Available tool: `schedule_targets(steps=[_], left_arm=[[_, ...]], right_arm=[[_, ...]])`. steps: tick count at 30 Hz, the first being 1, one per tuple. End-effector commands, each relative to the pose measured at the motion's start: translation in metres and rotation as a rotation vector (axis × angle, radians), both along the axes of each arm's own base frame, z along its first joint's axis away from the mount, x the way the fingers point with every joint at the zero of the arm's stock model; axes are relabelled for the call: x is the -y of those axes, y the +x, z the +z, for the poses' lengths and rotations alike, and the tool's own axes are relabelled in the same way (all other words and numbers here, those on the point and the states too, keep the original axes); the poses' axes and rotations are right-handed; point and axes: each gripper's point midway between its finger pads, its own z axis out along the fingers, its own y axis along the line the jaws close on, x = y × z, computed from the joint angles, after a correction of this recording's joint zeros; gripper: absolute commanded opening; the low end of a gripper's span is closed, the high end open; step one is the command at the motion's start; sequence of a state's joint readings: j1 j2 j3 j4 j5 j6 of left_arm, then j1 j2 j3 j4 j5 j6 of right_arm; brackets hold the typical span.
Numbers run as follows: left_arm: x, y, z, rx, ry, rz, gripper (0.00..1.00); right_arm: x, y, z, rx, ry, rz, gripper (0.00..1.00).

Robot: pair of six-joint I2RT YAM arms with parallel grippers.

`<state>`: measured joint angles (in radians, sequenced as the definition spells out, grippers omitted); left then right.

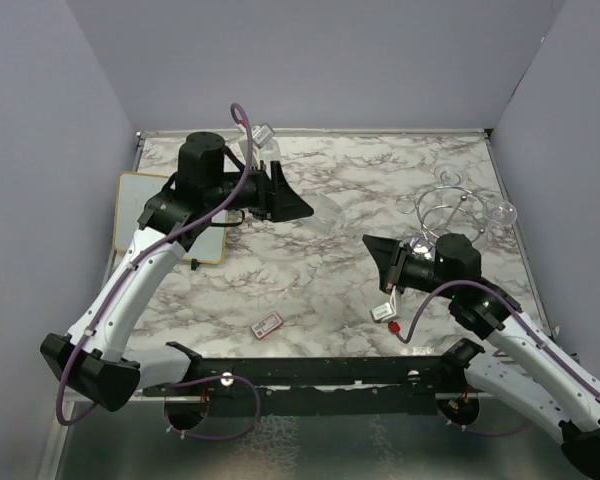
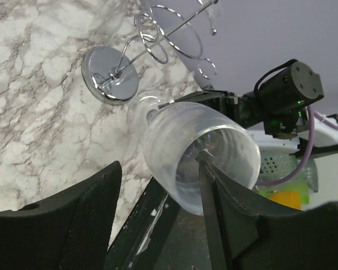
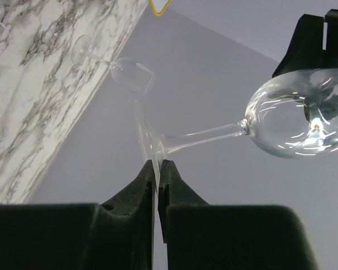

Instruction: Take the wine glass off the wine glass rack

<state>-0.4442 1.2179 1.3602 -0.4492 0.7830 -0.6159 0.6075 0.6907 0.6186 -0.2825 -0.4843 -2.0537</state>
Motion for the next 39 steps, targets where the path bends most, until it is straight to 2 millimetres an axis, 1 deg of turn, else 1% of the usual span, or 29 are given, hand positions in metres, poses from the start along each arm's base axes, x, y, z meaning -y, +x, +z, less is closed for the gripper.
schedule_targets(steps=[1, 3, 6, 10, 13, 15, 18, 21, 24, 28, 30, 31, 32, 33, 34, 36, 39], left_arm=[[-0.007, -0.005, -0.005, 0.106, 0.147, 0.018, 0.57], [-0.010, -0.003, -0.012, 0.113, 0.203, 0.043, 0.54], [-0.011, -0.002, -0.017, 0.111, 0.237, 0.050, 0.49], [-0.013, 0.000, -0.023, 0.103, 0.269, 0.058, 0.36], [-0.017, 0.002, -0.025, 0.111, 0.293, 0.075, 0.29], [-0.020, 0.004, -0.027, 0.116, 0.313, 0.089, 0.21], [-0.024, 0.006, -0.028, 0.122, 0.328, 0.109, 0.09], [-0.028, 0.011, -0.026, 0.127, 0.340, 0.148, 0.00], [-0.032, 0.017, -0.020, 0.130, 0.342, 0.200, 0.00], [-0.036, 0.027, -0.011, 0.132, 0.347, 0.268, 0.00], [-0.045, 0.037, -0.011, 0.129, 0.377, 0.344, 0.00], [-0.052, 0.043, -0.012, 0.129, 0.399, 0.394, 0.00], [-0.058, 0.049, -0.015, 0.127, 0.424, 0.437, 0.00], [-0.064, 0.055, -0.019, 0.125, 0.449, 0.475, 0.00], [-0.068, 0.060, -0.023, 0.120, 0.474, 0.507, 0.00], [-0.071, 0.068, -0.031, 0.112, 0.508, 0.533, 0.00], [-0.069, 0.081, -0.048, 0.098, 0.568, 0.528, 0.00]], right_arm=[[0.001, 0.005, 0.010, 0.091, -0.039, -0.033, 0.01], [-0.002, 0.004, 0.006, 0.087, -0.058, -0.031, 0.01], [-0.006, 0.004, -0.001, 0.085, -0.085, -0.033, 0.01], [-0.008, 0.005, -0.009, 0.079, -0.109, -0.036, 0.01], [-0.009, 0.005, -0.012, 0.077, -0.119, -0.043, 0.01], [-0.009, 0.005, -0.013, 0.075, -0.120, -0.044, 0.01], [-0.011, 0.004, -0.012, 0.068, -0.109, -0.036, 0.06], [-0.014, 0.000, -0.009, 0.043, -0.084, -0.012, 0.17], [-0.016, -0.003, -0.010, 0.012, -0.076, 0.002, 0.28], [-0.017, -0.006, -0.011, -0.030, -0.061, 0.007, 0.40], [-0.018, -0.008, -0.006, -0.059, -0.022, 0.006, 0.46], [-0.019, -0.010, -0.002, -0.116, 0.027, 0.005, 0.48], [-0.021, -0.011, 0.005, -0.163, 0.075, 0.004, 0.52], [-0.022, -0.013, 0.012, -0.222, 0.123, 0.002, 0.85], [-0.024, -0.015, 0.020, -0.288, 0.176, 0.002, 0.99], [-0.029, -0.019, 0.043, -0.419, 0.295, 0.011, 1.00], [-0.035, -0.021, 0.081, -0.616, 0.484, 0.014, 1.00]])
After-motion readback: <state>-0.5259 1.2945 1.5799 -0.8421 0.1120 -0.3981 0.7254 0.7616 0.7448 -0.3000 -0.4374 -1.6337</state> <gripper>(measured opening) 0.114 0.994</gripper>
